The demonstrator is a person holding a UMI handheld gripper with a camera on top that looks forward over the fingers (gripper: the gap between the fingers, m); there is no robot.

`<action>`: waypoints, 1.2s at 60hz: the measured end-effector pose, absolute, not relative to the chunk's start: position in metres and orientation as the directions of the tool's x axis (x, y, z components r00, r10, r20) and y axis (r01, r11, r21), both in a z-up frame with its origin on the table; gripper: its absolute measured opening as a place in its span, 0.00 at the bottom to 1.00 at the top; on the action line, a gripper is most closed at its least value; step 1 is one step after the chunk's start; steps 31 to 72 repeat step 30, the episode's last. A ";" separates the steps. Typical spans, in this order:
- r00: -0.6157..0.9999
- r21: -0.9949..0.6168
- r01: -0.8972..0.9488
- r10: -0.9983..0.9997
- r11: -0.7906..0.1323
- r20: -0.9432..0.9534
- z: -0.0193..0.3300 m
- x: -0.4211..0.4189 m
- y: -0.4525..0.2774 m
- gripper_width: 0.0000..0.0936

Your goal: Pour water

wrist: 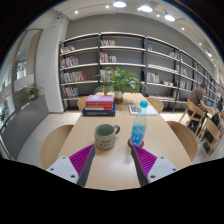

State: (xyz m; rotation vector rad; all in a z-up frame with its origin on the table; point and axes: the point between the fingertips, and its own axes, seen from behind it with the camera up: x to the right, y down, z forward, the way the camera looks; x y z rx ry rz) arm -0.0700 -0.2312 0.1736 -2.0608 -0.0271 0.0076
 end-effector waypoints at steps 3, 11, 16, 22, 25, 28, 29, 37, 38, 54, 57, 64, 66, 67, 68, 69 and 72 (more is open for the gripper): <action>1.000 -0.892 0.011 0.022 -0.452 0.001 0.188 -0.076 -0.236 0.78; 1.000 -0.904 0.007 0.010 -0.427 0.003 0.217 -0.086 -0.248 0.78; 1.000 -0.913 0.012 0.018 -0.407 0.005 0.230 -0.095 -0.249 0.78; 1.000 -0.918 0.007 0.025 -0.395 -0.003 0.244 -0.104 -0.255 0.78; 1.000 -0.921 0.005 0.023 -0.389 -0.004 0.248 -0.106 -0.259 0.78; 1.000 -0.923 0.007 0.020 -0.385 -0.001 0.251 -0.107 -0.262 0.78; 1.000 -0.923 0.008 0.020 -0.384 0.001 0.252 -0.107 -0.262 0.78; 1.000 -0.923 0.009 0.019 -0.384 0.002 0.252 -0.108 -0.261 0.78; 1.000 -0.923 0.009 0.019 -0.384 0.002 0.252 -0.108 -0.261 0.78; 1.000 -0.923 0.009 0.019 -0.384 0.002 0.252 -0.108 -0.261 0.78; 1.000 -0.923 0.009 0.019 -0.384 0.002 0.252 -0.108 -0.261 0.78; 1.000 -0.923 0.009 0.019 -0.384 0.002 0.252 -0.108 -0.261 0.78; 1.000 -0.923 0.009 0.019 -0.384 0.002 0.252 -0.108 -0.261 0.78; 1.000 -0.923 0.009 0.019 -0.384 0.002 0.252 -0.108 -0.261 0.78; 1.000 -0.923 0.009 0.019 -0.384 0.002 0.252 -0.108 -0.261 0.78; 1.000 -0.923 0.009 0.019 -0.384 0.002 0.252 -0.108 -0.261 0.78; 1.000 -0.923 0.009 0.019 -0.384 0.002 0.252 -0.108 -0.261 0.78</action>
